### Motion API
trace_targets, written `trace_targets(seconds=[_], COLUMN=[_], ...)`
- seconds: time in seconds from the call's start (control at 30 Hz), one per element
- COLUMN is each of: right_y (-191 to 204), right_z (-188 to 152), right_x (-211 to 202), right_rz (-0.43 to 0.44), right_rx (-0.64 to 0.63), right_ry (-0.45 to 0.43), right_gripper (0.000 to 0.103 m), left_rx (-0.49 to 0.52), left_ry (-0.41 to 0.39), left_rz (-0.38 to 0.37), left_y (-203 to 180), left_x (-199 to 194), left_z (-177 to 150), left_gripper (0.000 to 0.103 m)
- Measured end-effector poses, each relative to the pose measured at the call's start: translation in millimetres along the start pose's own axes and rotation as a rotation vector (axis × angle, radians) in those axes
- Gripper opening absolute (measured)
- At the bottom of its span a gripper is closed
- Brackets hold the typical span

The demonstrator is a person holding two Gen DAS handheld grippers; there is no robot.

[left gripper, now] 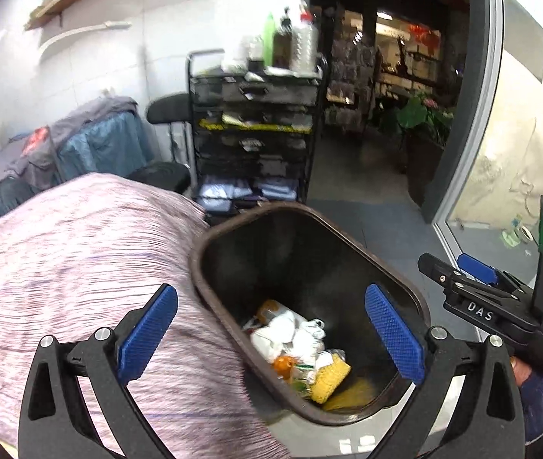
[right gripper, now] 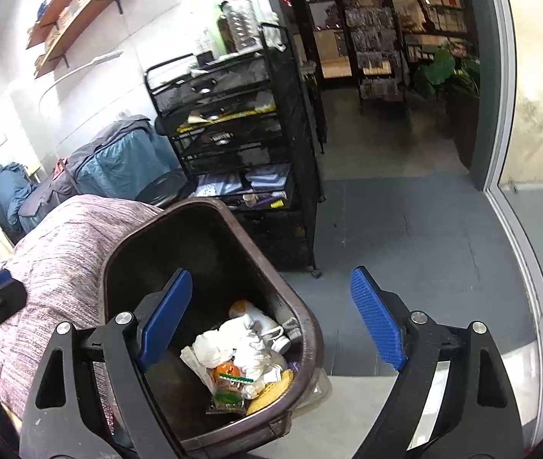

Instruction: Collect trash

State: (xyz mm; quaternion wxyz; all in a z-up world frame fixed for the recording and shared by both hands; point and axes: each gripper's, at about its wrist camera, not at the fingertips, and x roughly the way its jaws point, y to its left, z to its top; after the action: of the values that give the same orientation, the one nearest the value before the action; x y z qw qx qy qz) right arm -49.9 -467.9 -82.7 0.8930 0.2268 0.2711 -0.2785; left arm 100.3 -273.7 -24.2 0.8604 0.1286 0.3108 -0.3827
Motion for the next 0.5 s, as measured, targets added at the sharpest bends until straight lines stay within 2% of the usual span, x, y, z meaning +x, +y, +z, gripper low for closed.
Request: trace_targets(seconds=[0.27, 0.5], right_y=[52, 121], right_z=[-7, -27], right_x=[-27, -57], right_rz=[0.062, 0.214], right_rx=[-0.138, -0.254], right_ry=[-0.094, -0.152], right_gripper=[0.094, 0.097], left_rx=[-0.075, -0.119], left_ry=[-0.132, -0.147], left_rz=[0.141, 0.315], left_y=[37, 69], left_x=[-59, -96], left_z=[-21, -51], left_gripper=[0.097, 0.097])
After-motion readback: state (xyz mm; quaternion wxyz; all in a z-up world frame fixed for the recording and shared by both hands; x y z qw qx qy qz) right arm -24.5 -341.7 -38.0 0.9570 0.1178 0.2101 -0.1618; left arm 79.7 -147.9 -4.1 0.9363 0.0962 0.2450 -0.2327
